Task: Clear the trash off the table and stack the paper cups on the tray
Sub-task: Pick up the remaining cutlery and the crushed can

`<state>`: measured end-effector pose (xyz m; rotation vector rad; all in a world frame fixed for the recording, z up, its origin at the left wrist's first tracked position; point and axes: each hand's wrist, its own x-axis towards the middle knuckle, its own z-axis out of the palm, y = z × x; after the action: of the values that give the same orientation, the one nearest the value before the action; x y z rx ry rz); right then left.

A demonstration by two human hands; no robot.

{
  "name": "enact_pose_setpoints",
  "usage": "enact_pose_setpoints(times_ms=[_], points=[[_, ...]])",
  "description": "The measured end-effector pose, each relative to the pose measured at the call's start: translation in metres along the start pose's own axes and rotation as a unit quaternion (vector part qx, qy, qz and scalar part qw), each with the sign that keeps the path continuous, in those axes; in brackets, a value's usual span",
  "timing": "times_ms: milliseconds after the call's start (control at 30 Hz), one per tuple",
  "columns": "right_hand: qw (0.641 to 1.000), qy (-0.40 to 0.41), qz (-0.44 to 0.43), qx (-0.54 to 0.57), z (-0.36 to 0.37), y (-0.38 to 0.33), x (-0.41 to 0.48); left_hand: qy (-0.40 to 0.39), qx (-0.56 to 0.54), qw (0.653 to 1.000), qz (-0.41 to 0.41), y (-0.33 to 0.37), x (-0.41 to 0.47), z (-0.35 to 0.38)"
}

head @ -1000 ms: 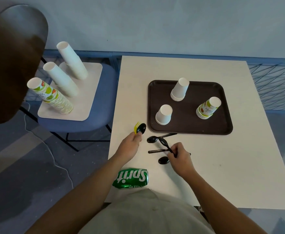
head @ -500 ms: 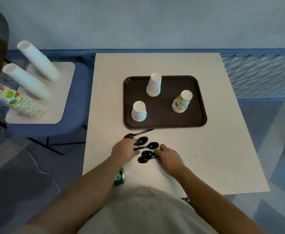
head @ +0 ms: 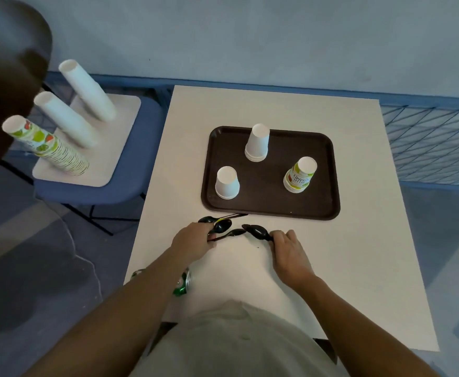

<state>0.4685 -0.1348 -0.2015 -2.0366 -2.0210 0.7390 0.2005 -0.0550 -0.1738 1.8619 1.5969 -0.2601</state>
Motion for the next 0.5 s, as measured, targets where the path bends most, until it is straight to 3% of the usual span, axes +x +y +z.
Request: enact_pose_setpoints(times_ms=[133,233,367,500], points=[[0.999,-0.001,-0.033,0.028,-0.005,-0.019,0.036,-0.011,-0.069,0.997,-0.034,-0.009,-0.017,-0.027],[0.994,-0.048,-0.068,0.073,-0.003,-0.041,0.059,-0.003,-0.107,0.992,-0.066,-0.011,-0.036,-0.045],[0.988,-0.108,-0.109,-0.015,0.008,-0.067,0.081,0.028,-0.108,0.987,-0.116,-0.012,-0.062,-0.058],[0.985,-0.119,-0.096,-0.077,0.021,-0.079,0.092,0.091,-0.144,0.975,-0.145,-0.013,-0.086,-0.057]])
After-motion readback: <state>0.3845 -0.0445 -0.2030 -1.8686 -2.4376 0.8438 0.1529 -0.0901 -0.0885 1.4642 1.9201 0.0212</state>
